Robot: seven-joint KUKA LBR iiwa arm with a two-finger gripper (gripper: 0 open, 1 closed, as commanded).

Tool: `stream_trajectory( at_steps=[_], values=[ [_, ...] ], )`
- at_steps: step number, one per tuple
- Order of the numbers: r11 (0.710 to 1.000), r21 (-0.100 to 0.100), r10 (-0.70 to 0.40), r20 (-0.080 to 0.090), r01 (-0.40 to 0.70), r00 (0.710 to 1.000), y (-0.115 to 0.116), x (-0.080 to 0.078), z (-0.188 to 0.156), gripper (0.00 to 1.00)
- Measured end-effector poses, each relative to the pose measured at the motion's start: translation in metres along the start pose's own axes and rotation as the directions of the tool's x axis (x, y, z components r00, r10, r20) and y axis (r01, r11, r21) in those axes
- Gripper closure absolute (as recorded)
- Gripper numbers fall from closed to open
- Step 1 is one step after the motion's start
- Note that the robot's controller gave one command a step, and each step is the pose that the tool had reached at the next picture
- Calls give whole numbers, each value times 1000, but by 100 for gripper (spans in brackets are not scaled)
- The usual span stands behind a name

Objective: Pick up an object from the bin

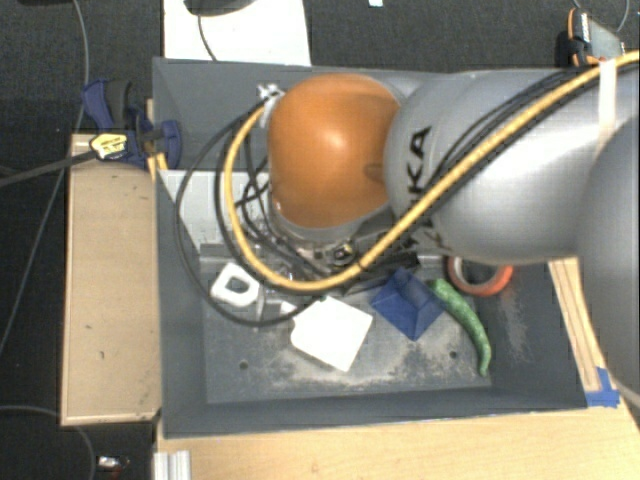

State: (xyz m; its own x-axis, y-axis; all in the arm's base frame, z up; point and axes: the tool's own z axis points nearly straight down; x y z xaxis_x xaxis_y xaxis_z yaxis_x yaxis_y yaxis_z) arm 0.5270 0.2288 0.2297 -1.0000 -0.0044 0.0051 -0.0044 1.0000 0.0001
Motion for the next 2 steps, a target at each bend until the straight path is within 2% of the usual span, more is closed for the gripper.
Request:
stream_trajectory(
  at_steps=[1, 2],
  values=[
    [1000, -2, 8, 8, -8, 1000, -2, -2, -5, 0],
    [957, 1, 290, 4, -290, 957, -58, -61, 71, 0]
  ],
)
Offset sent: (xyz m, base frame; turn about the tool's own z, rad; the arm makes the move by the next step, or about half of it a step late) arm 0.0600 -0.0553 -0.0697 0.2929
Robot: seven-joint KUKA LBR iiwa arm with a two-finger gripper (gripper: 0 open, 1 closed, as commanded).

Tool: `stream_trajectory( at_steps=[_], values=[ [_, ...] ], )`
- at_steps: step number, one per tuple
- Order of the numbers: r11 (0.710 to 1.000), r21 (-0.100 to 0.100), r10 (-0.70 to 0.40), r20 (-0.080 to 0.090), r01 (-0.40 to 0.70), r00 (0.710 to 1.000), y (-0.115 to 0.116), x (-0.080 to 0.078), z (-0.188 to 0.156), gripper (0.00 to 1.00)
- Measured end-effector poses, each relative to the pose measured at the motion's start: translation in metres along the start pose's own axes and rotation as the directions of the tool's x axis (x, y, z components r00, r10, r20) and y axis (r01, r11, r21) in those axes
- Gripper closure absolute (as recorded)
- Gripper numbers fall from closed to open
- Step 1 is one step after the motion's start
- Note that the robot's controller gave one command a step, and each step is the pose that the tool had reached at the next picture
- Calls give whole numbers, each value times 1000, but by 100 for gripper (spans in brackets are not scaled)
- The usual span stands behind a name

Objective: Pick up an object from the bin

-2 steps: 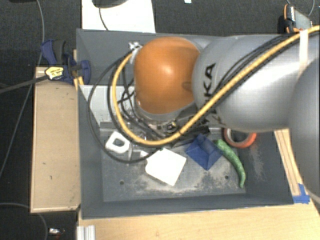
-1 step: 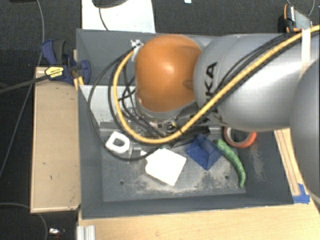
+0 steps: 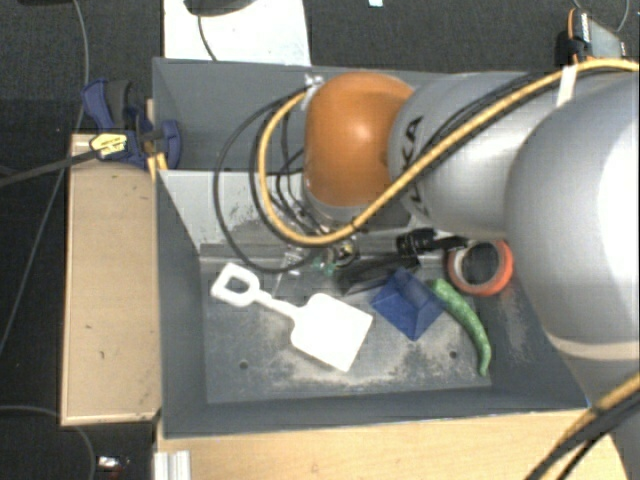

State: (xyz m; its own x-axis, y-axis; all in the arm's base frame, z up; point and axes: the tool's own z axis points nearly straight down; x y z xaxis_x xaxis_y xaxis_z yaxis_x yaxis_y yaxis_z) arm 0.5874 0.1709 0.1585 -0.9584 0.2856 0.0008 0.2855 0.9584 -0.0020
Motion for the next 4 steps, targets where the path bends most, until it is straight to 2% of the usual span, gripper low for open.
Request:
stream_trajectory(
  at_steps=[1, 2, 3, 4],
  values=[
    [959, -4, -282, 5, 282, 959, -31, 8, -2, 0],
    [976, -3, 218, -3, -218, 976, 18, 28, 41, 0],
    [987, -6, 162, 5, -162, 987, -3, 27, 88, 0],
    [957, -8, 289, 2, -289, 957, -8, 29, 88, 100]
  ],
)
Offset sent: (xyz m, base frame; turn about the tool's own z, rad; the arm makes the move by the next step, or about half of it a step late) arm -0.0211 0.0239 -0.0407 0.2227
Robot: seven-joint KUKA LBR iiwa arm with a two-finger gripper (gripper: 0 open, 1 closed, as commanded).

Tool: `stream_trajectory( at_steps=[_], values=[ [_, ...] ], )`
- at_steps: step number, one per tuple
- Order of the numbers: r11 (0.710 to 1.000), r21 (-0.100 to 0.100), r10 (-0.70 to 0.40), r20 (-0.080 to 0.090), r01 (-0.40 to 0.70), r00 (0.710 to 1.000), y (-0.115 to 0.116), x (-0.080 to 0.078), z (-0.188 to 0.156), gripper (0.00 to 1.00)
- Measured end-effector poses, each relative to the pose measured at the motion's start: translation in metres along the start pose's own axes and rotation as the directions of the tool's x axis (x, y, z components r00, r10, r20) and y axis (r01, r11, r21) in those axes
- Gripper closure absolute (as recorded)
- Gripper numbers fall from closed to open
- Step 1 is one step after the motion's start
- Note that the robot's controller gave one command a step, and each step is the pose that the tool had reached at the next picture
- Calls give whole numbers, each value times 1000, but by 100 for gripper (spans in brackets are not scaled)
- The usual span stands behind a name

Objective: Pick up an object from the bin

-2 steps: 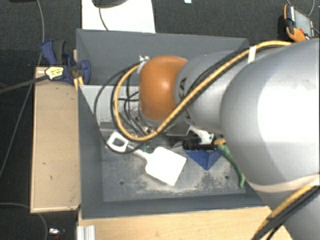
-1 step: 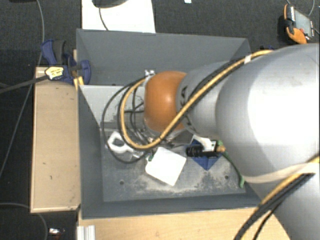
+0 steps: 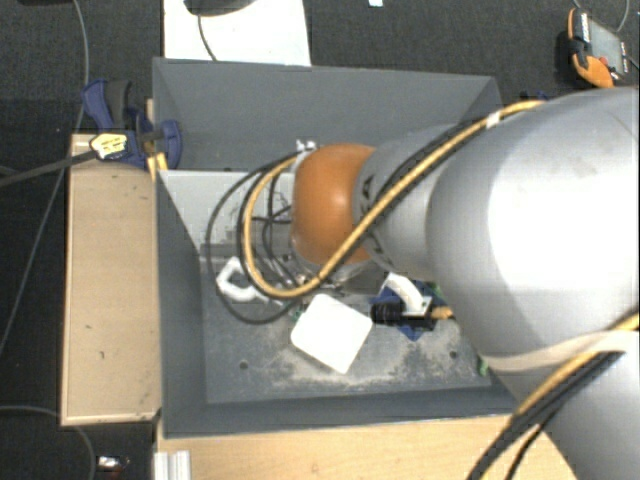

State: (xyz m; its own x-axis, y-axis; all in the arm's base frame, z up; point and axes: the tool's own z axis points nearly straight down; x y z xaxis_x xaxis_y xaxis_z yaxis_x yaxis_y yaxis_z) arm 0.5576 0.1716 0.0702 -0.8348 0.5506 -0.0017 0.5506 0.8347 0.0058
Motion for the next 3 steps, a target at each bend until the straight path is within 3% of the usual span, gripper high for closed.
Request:
stream_trajectory(
  at_steps=[2, 3],
  values=[
    [1000, 8, 2, -7, -2, 1000, -3, 2, -18, 100],
    [1000, -5, -1, 5, 1, 1000, 2, -2, -55, 100]
  ],
)
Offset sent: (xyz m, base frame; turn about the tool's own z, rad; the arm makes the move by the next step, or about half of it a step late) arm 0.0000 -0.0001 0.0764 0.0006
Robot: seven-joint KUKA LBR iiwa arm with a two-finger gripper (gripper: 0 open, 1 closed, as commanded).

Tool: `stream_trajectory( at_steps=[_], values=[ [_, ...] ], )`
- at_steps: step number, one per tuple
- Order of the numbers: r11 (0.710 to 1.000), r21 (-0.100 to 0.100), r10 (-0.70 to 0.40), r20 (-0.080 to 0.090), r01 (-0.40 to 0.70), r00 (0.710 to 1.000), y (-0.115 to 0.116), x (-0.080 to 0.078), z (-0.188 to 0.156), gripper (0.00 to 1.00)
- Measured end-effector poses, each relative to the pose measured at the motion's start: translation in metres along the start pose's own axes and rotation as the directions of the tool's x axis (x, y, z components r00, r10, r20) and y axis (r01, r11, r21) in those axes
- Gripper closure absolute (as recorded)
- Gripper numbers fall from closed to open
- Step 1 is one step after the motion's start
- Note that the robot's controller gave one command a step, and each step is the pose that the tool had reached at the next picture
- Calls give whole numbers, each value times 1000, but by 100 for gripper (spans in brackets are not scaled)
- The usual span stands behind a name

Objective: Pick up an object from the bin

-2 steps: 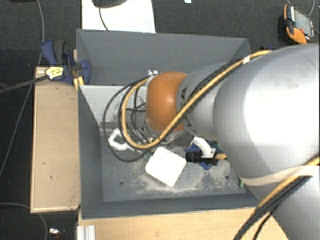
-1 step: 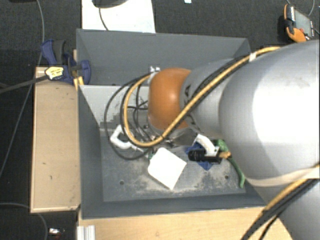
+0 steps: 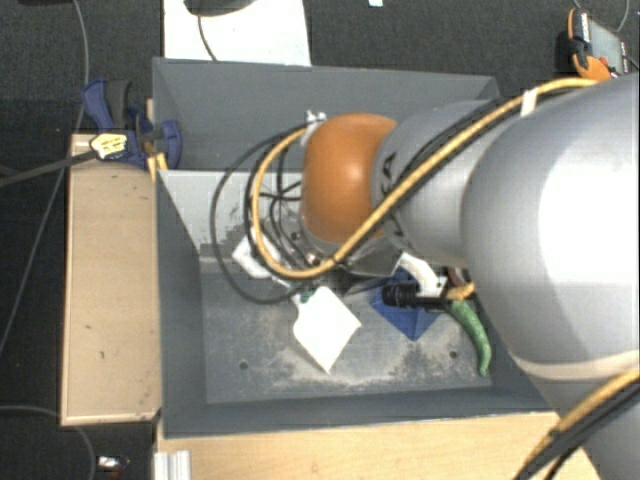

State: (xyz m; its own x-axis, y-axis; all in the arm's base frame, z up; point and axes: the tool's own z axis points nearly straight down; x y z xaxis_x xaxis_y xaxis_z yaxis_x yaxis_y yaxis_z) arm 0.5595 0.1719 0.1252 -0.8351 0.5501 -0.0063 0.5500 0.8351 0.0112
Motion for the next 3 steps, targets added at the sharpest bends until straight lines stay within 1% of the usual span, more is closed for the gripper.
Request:
stream_trajectory(
  at_steps=[1, 3],
  values=[
    [1000, 5, 1, -4, -1, 1000, -1, 1, 6, 100],
    [1000, 5, 2, -4, -2, 1000, -1, 1, 6, 100]
  ],
)
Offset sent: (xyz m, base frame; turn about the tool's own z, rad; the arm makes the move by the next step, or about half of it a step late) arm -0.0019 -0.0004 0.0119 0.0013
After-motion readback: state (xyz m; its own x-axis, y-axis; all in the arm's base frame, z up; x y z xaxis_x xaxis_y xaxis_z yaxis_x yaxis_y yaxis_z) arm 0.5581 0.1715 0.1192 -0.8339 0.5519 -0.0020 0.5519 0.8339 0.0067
